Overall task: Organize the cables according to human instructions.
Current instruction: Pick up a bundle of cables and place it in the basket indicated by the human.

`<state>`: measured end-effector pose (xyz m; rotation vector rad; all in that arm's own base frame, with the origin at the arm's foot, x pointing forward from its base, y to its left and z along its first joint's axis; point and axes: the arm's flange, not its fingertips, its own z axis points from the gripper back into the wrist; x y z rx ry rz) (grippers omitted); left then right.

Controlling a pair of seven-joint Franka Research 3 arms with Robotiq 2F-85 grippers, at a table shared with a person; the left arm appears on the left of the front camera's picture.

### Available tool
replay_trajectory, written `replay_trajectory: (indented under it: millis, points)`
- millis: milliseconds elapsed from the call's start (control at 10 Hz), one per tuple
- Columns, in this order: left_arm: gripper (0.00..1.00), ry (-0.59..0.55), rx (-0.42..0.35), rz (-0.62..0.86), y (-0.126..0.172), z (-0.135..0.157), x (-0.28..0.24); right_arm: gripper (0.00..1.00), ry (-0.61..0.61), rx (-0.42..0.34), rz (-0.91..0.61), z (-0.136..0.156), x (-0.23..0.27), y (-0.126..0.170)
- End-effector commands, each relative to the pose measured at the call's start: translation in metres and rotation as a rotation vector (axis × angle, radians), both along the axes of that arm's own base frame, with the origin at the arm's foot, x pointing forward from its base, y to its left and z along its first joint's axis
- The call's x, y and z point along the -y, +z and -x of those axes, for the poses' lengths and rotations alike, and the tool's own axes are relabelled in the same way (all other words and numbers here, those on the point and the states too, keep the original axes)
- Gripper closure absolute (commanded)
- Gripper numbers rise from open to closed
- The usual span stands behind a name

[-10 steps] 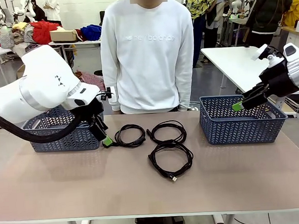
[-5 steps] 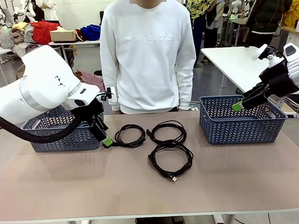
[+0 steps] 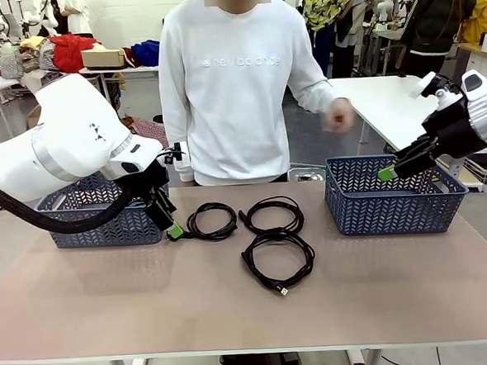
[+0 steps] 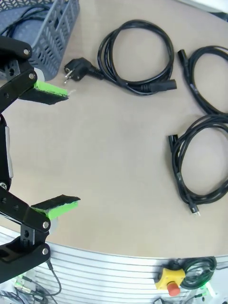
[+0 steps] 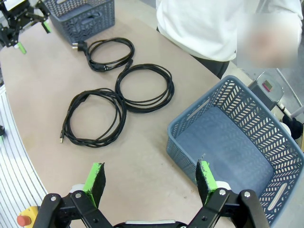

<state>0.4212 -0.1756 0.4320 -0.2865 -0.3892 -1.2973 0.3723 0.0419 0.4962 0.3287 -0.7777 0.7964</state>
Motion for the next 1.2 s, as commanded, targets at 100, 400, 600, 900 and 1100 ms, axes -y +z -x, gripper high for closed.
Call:
replay_trajectory:
  millis: [100, 400, 600, 900, 1100]
  points:
    - [0.00, 0.003, 0.003, -0.001, 0.0011, -0.0012, -0.0001, 0.00, 0.006, 0.002, -0.011, -0.0006, 0.0007, -0.0003]
    - [0.00, 0.003, 0.003, -0.001, 0.0011, -0.0012, -0.0001, 0.00, 0.006, 0.002, -0.011, -0.0006, 0.0007, -0.0003]
    - [0.00, 0.003, 0.003, -0.001, 0.0011, -0.0012, -0.0001, 0.00, 0.006, 0.002, -0.011, -0.0006, 0.0007, -0.0003]
    - [0.00, 0.003, 0.003, -0.001, 0.0011, -0.0012, -0.0001, 0.00, 0.006, 0.002, -0.011, -0.0006, 0.0007, -0.0003]
    - [0.00, 0.003, 0.003, -0.001, 0.0011, -0.0012, -0.0001, 0.00, 0.006, 0.002, -0.011, -0.0006, 0.0007, -0.0003]
